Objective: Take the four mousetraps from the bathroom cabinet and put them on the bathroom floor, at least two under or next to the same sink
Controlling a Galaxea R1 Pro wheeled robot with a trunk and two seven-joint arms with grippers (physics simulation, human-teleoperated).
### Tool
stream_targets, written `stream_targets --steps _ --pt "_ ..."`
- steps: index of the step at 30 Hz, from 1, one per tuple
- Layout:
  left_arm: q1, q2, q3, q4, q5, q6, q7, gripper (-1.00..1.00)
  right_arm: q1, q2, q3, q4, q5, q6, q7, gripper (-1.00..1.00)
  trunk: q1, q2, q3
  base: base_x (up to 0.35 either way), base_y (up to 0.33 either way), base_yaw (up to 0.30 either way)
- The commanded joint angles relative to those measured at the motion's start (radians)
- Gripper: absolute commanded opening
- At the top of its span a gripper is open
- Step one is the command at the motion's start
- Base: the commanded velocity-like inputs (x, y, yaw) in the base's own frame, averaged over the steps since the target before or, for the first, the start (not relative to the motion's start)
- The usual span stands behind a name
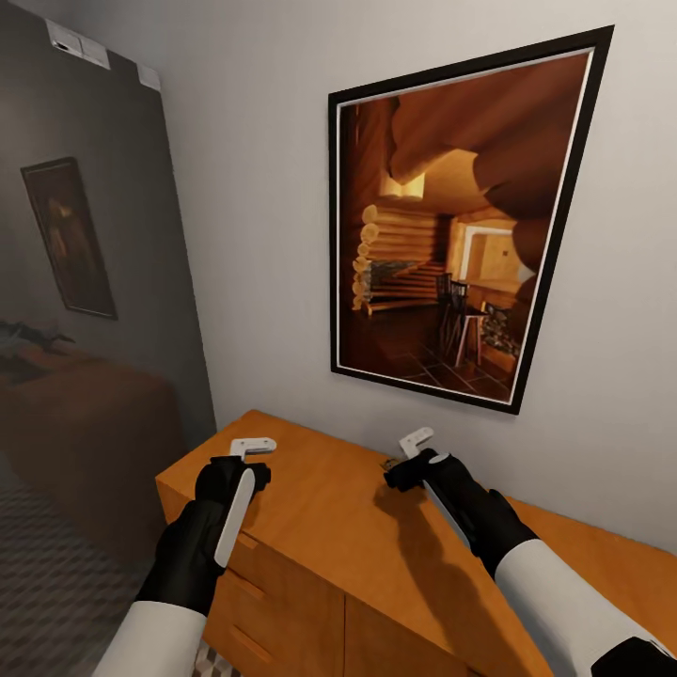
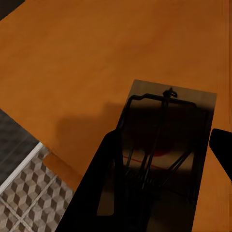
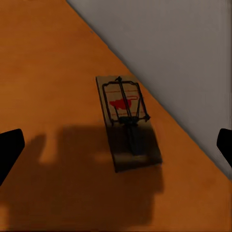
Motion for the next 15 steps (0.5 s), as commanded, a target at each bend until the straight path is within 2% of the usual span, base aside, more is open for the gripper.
stream_targets --steps 1,8,12,15 --pt "-0.001 0.000 -0.011 -0.001 0.008 0.003 0.009 -1.00 -0.002 -0.007 0.002 -0.005 0.003 0.005 0.011 1.00 0.000 -0.001 -0.002 0.000 0.000 0.000" --pt "-0.001 0.000 -0.047 -0.001 0.008 0.002 0.010 -1.00 -0.011 -0.041 -0.017 -0.020 0.006 0.005 0.031 1.00 0.000 -0.001 -0.002 0.000 0.000 0.000" --pt "-0.001 0.000 -0.051 -0.001 0.008 0.002 0.009 -1.00 -0.012 -0.081 -0.022 -0.029 0.006 0.004 0.038 1.00 0.000 -0.001 -0.002 0.000 0.000 0.000" --pt "-0.001 0.000 -0.053 -0.001 0.008 0.002 0.009 -1.00 -0.013 -0.116 -0.030 -0.032 0.002 0.004 0.083 1.00 0.000 -0.001 -0.002 0.000 0.000 0.000"
